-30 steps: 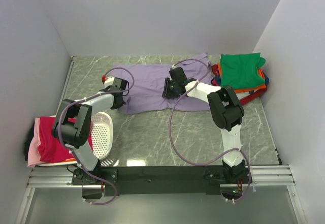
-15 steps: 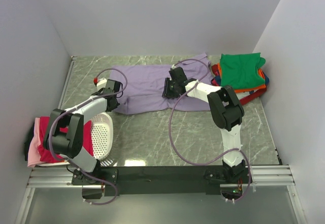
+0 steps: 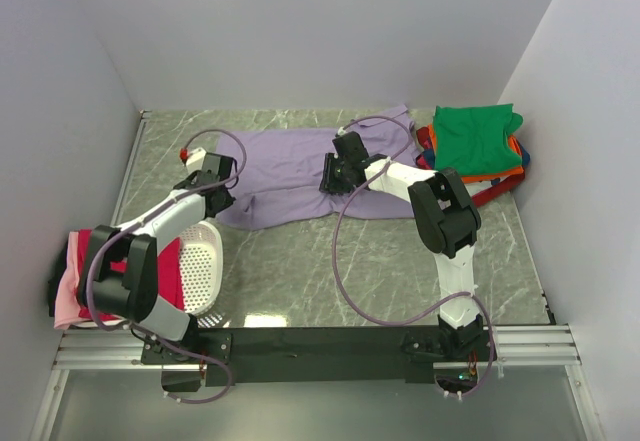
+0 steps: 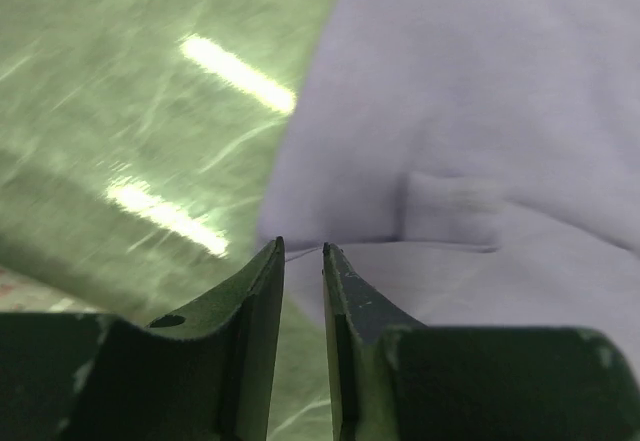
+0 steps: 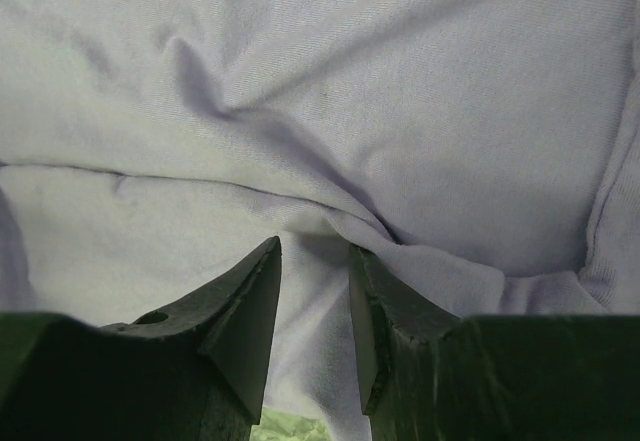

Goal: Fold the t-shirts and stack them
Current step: Fold the tshirt

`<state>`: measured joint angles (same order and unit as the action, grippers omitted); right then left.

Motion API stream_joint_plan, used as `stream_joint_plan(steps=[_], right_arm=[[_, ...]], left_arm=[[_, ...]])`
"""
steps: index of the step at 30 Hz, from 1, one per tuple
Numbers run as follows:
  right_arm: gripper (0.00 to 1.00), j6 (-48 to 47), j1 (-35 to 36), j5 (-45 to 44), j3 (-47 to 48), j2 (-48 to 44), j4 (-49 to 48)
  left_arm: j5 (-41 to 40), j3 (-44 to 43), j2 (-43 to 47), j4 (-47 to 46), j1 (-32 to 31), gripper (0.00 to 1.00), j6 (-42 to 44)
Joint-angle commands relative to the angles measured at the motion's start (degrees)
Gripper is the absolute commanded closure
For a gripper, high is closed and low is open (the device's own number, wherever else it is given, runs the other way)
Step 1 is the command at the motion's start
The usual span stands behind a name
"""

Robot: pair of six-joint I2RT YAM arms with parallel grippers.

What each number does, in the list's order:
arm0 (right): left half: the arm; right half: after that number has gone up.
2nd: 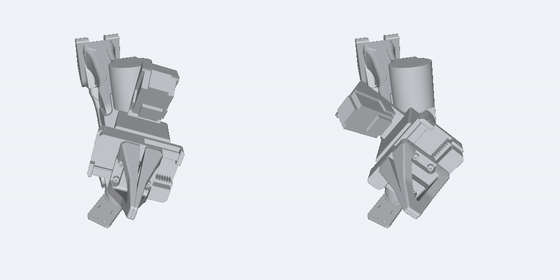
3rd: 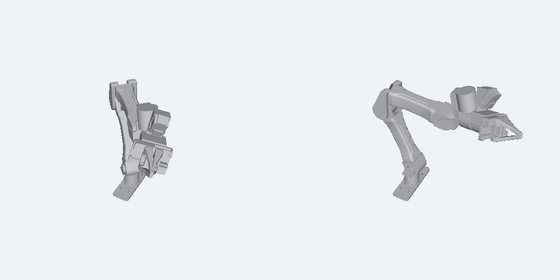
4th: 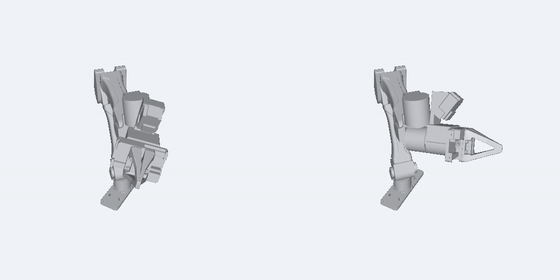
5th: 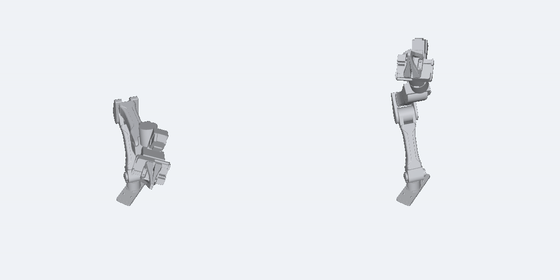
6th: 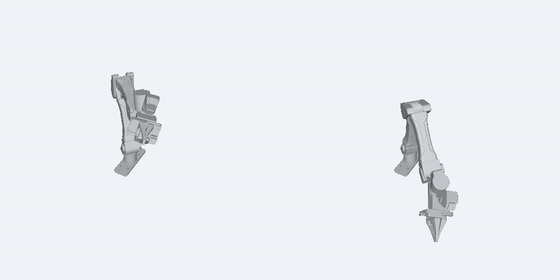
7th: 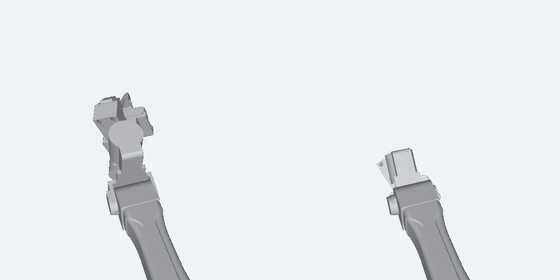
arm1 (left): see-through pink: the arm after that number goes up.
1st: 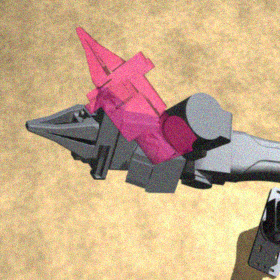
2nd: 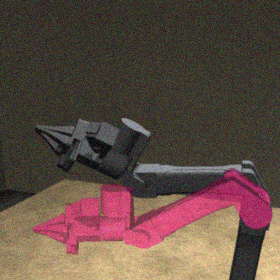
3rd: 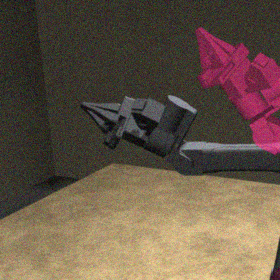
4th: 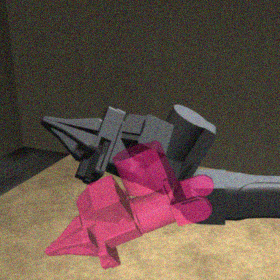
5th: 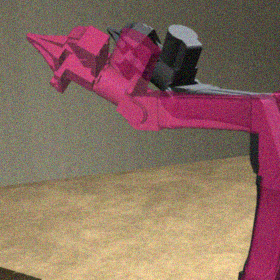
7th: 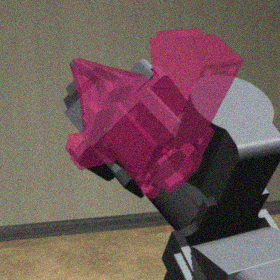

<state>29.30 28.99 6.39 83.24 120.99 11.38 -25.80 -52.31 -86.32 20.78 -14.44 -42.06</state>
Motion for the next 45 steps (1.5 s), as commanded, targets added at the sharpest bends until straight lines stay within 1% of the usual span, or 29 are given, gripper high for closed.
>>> stream_joint_plan(steps=[1,4,8,19,20,23,24,26,27,29,35,37,39,45], right_arm=[[0.59,-1.35,-0.69,-3.76,-0.36,1.79,4.97],[0.59,-1.35,-0.69,-3.84,-0.36,1.71,4.88],[0.59,-1.35,-0.69,-3.84,-0.36,1.79,4.97],[0.59,-1.44,-0.69,-3.93,-0.27,1.79,5.06],[0.59,-1.35,-0.69,-4.02,-0.36,1.71,5.06],[0.59,-1.35,-0.69,-4.02,-0.36,1.79,4.97],[0.59,-1.44,-0.61,-4.02,-0.45,1.79,5.06],[0.59,-1.35,-0.69,-4.11,-0.27,1.79,5.06],[0.59,-1.35,-0.61,-4.02,-0.36,1.71,5.06],[0.59,-1.35,-0.60,-4.11,-0.27,1.79,5.06],[0.59,-1.44,-0.60,-4.20,-0.10,1.97,5.32],[0.59,-1.44,-0.60,-4.11,-0.01,1.88,5.32],[0.59,-1.52,-0.52,-4.20,-0.10,1.88,5.41],[0.59,-1.61,-0.52,-4.20,-0.01,1.88,5.32]], left_arm=[[6.70,-3.14,-1.74,-7.05,0.11,0.71,3.12],[11.63,-3.41,-3.50,-11.62,0.11,0.71,4.44],[16.30,-4.64,-6.83,-13.22,0.11,0.69,5.50],[15.34,-5.60,-11.93,-13.13,0.11,0.68,5.77],[15.34,-5.52,-11.94,-13.13,0.02,0.69,5.76],[15.43,-5.08,-11.67,-13.13,0.11,0.78,5.85],[15.26,-4.90,-11.33,-13.04,0.02,0.83,5.85],[14.73,-4.46,-10.62,-12.78,0.20,0.89,6.03],[14.47,-4.38,-10.27,-12.43,0.20,0.95,6.03],[13.15,-3.94,-8.95,-11.73,0.37,0.99,5.50],[7.36,-1.65,-3.33,-9.61,2.13,1.00,3.40],[6.56,-0.17,-1.23,-9.87,2.83,0.99,2.78],[5.76,0.81,-0.34,-9.88,3.71,1.00,2.25],[3.83,1.95,-1.30,-9.00,5.21,0.99,1.98]])
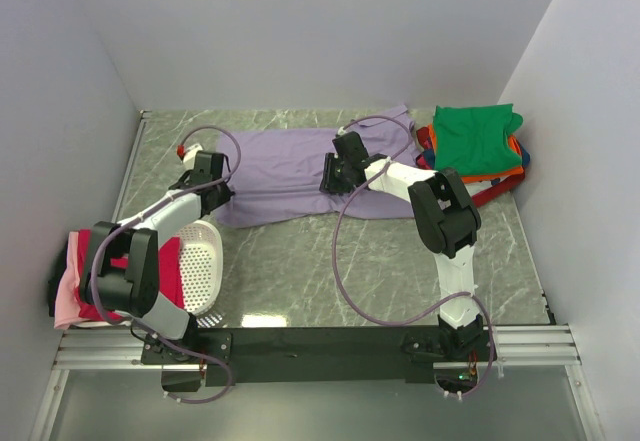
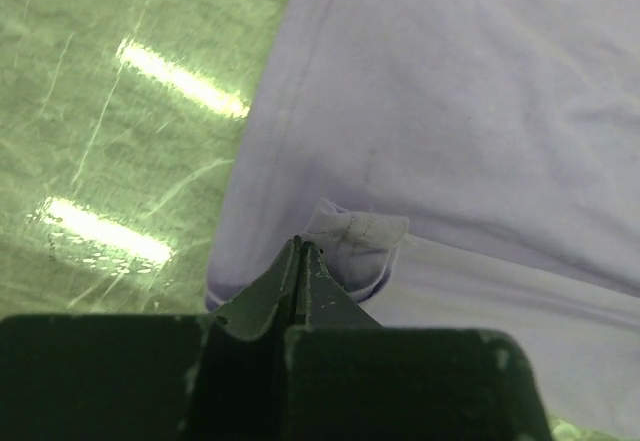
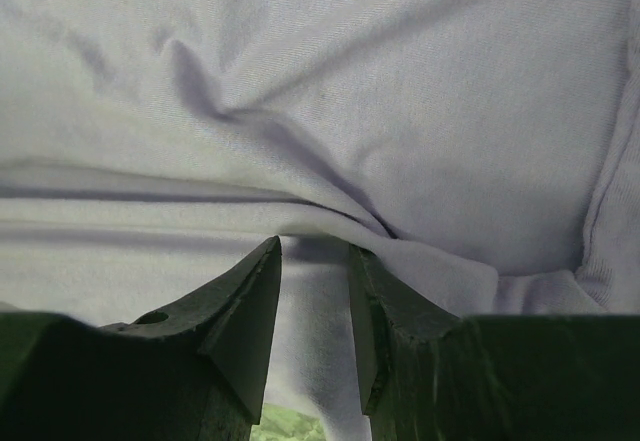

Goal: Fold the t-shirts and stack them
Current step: Fold the tshirt

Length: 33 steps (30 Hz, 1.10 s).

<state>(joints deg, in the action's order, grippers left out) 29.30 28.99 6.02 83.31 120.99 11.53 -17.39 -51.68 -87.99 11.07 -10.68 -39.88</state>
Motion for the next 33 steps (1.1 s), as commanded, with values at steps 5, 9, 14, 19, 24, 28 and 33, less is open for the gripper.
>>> stream_joint_plan(steps=[5,9,14,19,24,28,33], right_arm=[[0.59,-1.70,-0.52,-3.82,-0.08,1.88,5.17],[0.59,-1.61,-0.52,-3.91,-0.16,1.88,5.08],[0.59,-1.61,-0.43,-3.91,-0.08,1.88,5.26],[0.59,-1.70,-0.52,-3.82,0.01,1.88,5.26],[0.59,-1.70,-0.52,-3.91,0.01,1.97,5.17],[0.59,-1.70,-0.43,-4.00,0.19,2.06,5.43],[0.59,-1.61,-0.43,-4.09,0.28,2.15,5.52]], left_arm=[[-5.46,1.58,-0.17,0.79,1.89,1.00,0.24],[-6.87,2.02,0.80,1.15,1.98,0.98,0.24],[-6.87,2.72,1.59,0.53,2.24,0.88,0.33],[-8.01,3.17,1.41,1.06,2.68,0.79,-0.28],[-5.65,3.69,3.34,-0.60,2.85,0.76,-0.11],[2.69,3.26,2.56,-3.95,2.68,0.74,0.59],[8.78,2.38,-1.04,-6.07,2.33,0.72,0.33]])
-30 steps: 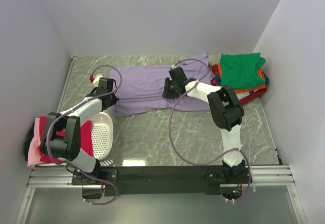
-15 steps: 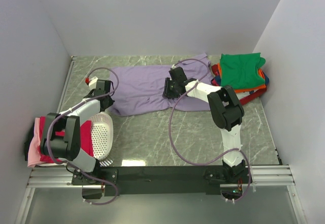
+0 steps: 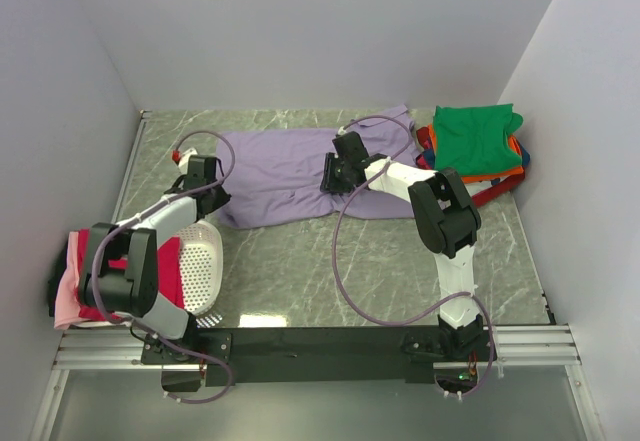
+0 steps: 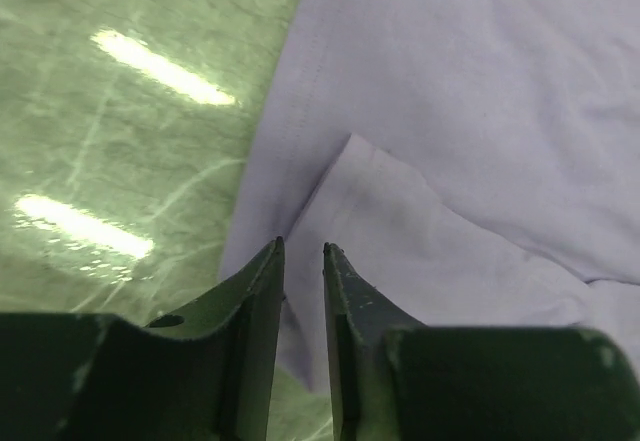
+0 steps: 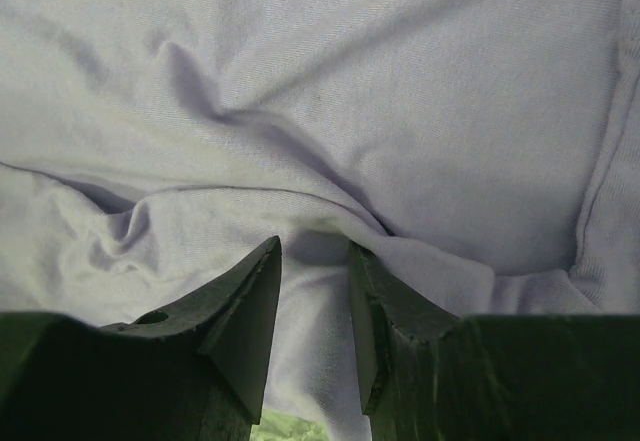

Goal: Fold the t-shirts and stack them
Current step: Fold the tshirt

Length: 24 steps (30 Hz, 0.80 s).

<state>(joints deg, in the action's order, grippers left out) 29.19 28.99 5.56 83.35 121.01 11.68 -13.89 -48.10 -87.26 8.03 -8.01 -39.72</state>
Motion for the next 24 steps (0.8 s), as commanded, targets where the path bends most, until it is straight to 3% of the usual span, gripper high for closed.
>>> stream_joint_plan(steps=[1,12,19,24], right_arm=[[0.59,-1.50,-0.43,-3.54,0.23,2.04,5.46],[0.59,-1.50,-0.43,-3.63,0.14,2.12,5.46],[0.59,-1.42,-0.43,-3.72,0.23,2.12,5.46],[0.59,-1.50,-0.43,-3.80,0.06,2.04,5.28]], left_arm=[[4.06,-1.56,-2.38,-2.67,-0.43,0.71,0.09],[4.05,-3.23,-6.78,-2.58,-0.43,0.70,0.61],[4.40,-1.65,-3.01,-3.55,-0.43,0.99,-0.26],[1.59,-1.04,4.20,-1.36,-0.43,0.99,-0.53]])
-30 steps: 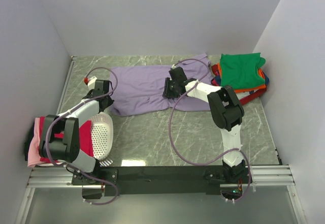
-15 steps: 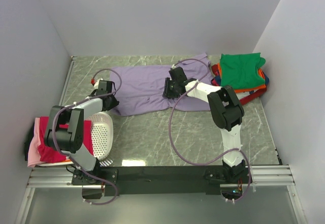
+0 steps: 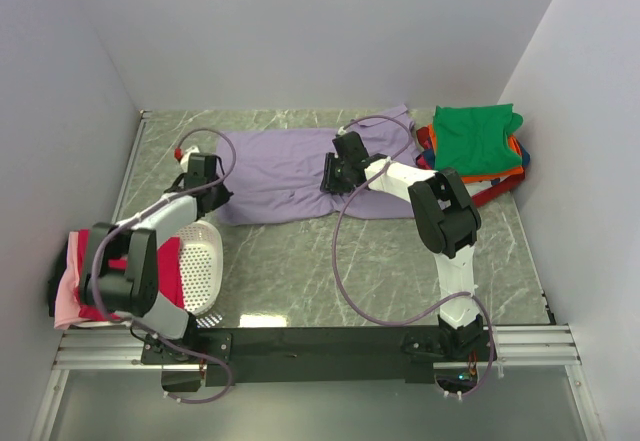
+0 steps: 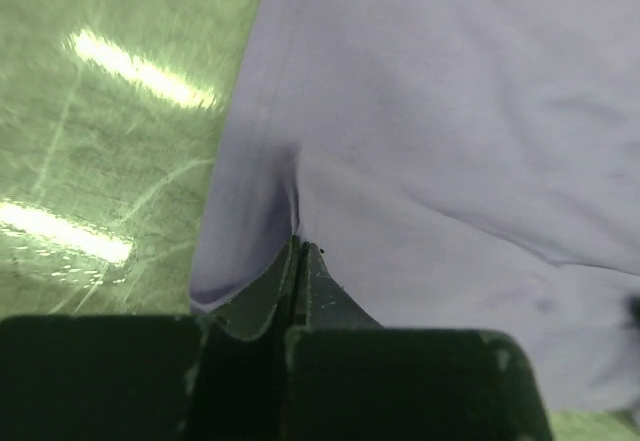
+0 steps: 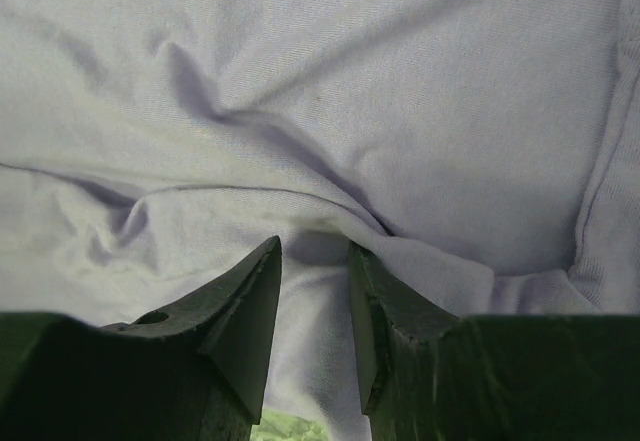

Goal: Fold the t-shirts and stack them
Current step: Fold the tshirt

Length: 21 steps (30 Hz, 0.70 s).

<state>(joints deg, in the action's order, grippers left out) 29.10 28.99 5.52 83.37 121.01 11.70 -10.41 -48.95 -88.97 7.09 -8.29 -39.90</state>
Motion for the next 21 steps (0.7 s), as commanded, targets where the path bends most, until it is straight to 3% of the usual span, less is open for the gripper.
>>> stream_joint_plan(steps=[1,6,17,21], right_arm=[[0.59,-1.42,-0.43,-3.76,0.03,2.04,5.26],[0.59,-1.68,-0.34,-3.67,0.21,2.12,5.35],[0.59,-1.94,-0.34,-3.50,0.21,2.04,5.26],[0.59,-2.21,-0.34,-3.32,0.47,2.30,5.43]], left_arm=[[-2.15,-0.27,6.70,-0.06,-0.14,0.99,-0.35],[-3.91,-0.45,8.73,1.43,-0.14,0.99,0.08],[-13.73,-3.17,1.08,9.15,-0.14,0.99,-0.79],[-18.14,-3.17,0.99,11.71,-0.14,0.85,-2.11]])
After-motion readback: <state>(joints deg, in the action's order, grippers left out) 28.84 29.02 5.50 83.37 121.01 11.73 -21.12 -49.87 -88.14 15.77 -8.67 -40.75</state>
